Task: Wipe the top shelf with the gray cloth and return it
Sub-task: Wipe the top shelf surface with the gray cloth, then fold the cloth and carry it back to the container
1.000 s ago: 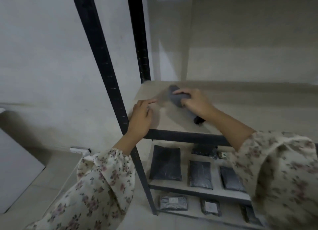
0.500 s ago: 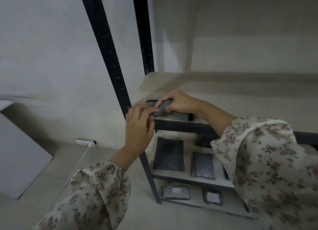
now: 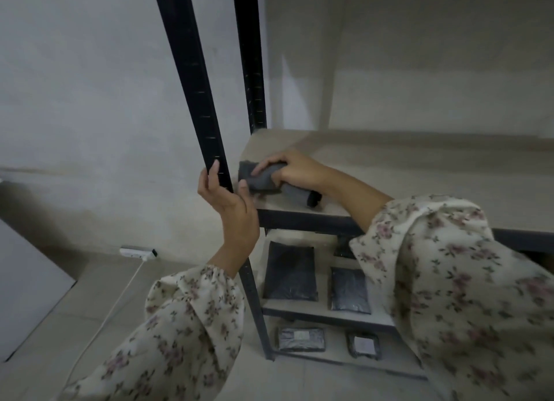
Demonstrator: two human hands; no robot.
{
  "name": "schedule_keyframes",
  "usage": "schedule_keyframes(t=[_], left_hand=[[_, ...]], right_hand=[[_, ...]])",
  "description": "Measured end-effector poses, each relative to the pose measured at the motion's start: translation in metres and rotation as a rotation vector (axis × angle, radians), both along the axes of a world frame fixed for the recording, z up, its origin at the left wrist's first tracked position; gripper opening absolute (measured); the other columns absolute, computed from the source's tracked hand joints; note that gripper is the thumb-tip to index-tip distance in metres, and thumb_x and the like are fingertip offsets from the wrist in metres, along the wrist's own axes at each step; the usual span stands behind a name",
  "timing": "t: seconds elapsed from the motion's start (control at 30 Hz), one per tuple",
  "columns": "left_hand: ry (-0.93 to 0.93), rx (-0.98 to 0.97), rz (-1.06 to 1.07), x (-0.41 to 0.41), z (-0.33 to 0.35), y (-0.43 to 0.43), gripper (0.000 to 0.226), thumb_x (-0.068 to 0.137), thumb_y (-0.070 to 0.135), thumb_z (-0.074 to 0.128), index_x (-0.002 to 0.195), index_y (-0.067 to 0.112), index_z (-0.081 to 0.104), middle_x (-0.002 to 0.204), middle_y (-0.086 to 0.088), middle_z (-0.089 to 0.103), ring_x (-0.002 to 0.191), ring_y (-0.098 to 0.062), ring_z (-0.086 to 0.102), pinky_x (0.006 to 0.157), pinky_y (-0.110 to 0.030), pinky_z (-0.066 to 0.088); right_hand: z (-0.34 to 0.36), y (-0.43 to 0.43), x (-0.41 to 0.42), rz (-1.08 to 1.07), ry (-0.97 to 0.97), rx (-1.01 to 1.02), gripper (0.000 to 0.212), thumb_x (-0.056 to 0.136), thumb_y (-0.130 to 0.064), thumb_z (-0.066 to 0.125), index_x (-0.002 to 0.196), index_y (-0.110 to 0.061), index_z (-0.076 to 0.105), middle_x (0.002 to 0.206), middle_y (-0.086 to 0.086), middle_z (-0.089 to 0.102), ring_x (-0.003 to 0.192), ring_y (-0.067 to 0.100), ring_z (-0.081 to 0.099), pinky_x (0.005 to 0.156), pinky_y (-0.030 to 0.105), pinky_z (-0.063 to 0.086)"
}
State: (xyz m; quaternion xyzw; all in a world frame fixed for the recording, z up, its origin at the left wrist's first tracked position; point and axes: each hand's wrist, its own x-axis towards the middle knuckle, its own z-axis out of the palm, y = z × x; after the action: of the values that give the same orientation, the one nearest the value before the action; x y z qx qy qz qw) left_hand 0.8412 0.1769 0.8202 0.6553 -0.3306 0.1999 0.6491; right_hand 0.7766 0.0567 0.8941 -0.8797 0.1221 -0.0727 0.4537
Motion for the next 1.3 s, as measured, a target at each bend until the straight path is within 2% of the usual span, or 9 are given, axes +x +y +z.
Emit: schedule_keyframes(t=[0.2, 0.3, 0.43, 0.53, 0.67, 0.8, 0.97, 1.17, 1.3], left_hand=[[0.006, -0.077, -0.053, 0.002, -0.003, 0.000, 0.052, 0.089, 0.018, 0.044, 0.134, -0.003, 0.028, 0.131, -0.034, 0.023, 0.125, -0.023, 0.023, 0.106, -0.006, 0.017], [-0.028, -0.071, -0.090, 0.003, -0.009, 0.003, 0.051, 0.089, 0.023, 0.044, 0.134, 0.006, 0.025, 0.132, -0.033, 0.022, 0.127, -0.017, 0.022, 0.109, -0.010, 0.014], [-0.034, -0.060, -0.135, 0.000, -0.017, 0.012, 0.052, 0.090, 0.026, 0.043, 0.135, 0.010, 0.024, 0.138, -0.020, 0.015, 0.135, -0.023, 0.016, 0.116, -0.029, 0.015], [-0.107, -0.049, -0.102, -0.005, -0.024, 0.016, 0.049, 0.090, 0.022, 0.044, 0.134, 0.007, 0.029, 0.138, -0.019, 0.014, 0.137, -0.016, 0.015, 0.115, -0.027, 0.016], [-0.163, 0.057, -0.130, -0.025, -0.032, 0.021, 0.038, 0.093, 0.031, 0.041, 0.127, 0.015, 0.038, 0.131, -0.016, 0.024, 0.132, -0.024, 0.022, 0.114, -0.037, 0.020], [-0.197, 0.131, -0.222, -0.055, -0.024, 0.019, 0.032, 0.096, 0.037, 0.036, 0.121, 0.018, 0.046, 0.121, -0.008, 0.029, 0.119, -0.021, 0.034, 0.107, -0.027, 0.026], [-0.042, 0.183, -0.475, -0.115, -0.009, 0.007, 0.030, 0.095, 0.024, 0.039, 0.124, 0.017, 0.039, 0.118, -0.009, 0.034, 0.111, -0.012, 0.039, 0.097, -0.012, 0.032], [0.495, 0.266, -0.644, -0.232, -0.004, -0.010, 0.037, 0.096, 0.020, 0.044, 0.128, 0.025, 0.026, 0.104, -0.005, 0.051, 0.095, -0.016, 0.054, 0.082, -0.025, 0.049], [0.843, 0.306, -0.681, -0.328, -0.014, -0.014, 0.037, 0.095, 0.022, 0.048, 0.125, 0.023, 0.027, 0.110, -0.012, 0.052, 0.095, -0.023, 0.056, 0.084, -0.045, 0.050]], right_hand=[[-0.020, 0.023, 0.024, 0.028, 0.002, -0.430, 0.030, 0.082, -0.015, 0.052, 0.104, -0.032, 0.064, 0.108, -0.003, 0.065, 0.099, 0.020, 0.042, 0.083, 0.038, 0.041], [-0.016, 0.017, 0.000, 0.213, -0.021, -0.445, 0.028, 0.084, -0.015, 0.055, 0.082, -0.043, 0.057, 0.090, -0.022, 0.055, 0.089, 0.016, 0.040, 0.080, 0.037, 0.039], [-0.013, 0.014, -0.022, 0.224, 0.022, -0.443, 0.028, 0.081, -0.012, 0.058, 0.100, -0.032, 0.067, 0.121, -0.006, 0.059, 0.091, 0.017, 0.039, 0.079, 0.033, 0.035], [-0.010, 0.013, -0.047, 0.206, 0.025, -0.408, 0.025, 0.078, -0.009, 0.061, 0.087, -0.030, 0.071, 0.113, -0.004, 0.066, 0.087, 0.016, 0.043, 0.082, 0.030, 0.036], [0.011, 0.005, -0.090, 0.198, 0.210, -0.245, 0.036, 0.071, -0.004, 0.058, 0.078, -0.037, 0.071, 0.099, -0.010, 0.068, 0.081, -0.002, 0.051, 0.073, 0.015, 0.038], [0.020, 0.001, -0.128, 0.208, 0.327, -0.111, 0.042, 0.076, -0.003, 0.055, 0.095, -0.038, 0.068, 0.101, -0.021, 0.063, 0.088, 0.002, 0.057, 0.077, 0.016, 0.043], [-0.006, -0.005, -0.193, -0.090, 0.109, 0.477, 0.041, 0.079, 0.013, 0.044, 0.101, -0.020, 0.054, 0.102, 0.011, 0.063, 0.082, 0.019, 0.060, 0.065, 0.026, 0.050], [-0.045, 0.000, -0.305, -0.378, -0.140, 0.907, 0.044, 0.077, 0.015, 0.042, 0.109, -0.011, 0.057, 0.103, 0.011, 0.063, 0.099, 0.024, 0.059, 0.088, 0.034, 0.049], [-0.065, 0.011, -0.397, -0.388, -0.224, 1.110, 0.042, 0.083, 0.007, 0.043, 0.118, -0.010, 0.056, 0.104, 0.010, 0.068, 0.094, 0.022, 0.066, 0.077, 0.033, 0.056]])
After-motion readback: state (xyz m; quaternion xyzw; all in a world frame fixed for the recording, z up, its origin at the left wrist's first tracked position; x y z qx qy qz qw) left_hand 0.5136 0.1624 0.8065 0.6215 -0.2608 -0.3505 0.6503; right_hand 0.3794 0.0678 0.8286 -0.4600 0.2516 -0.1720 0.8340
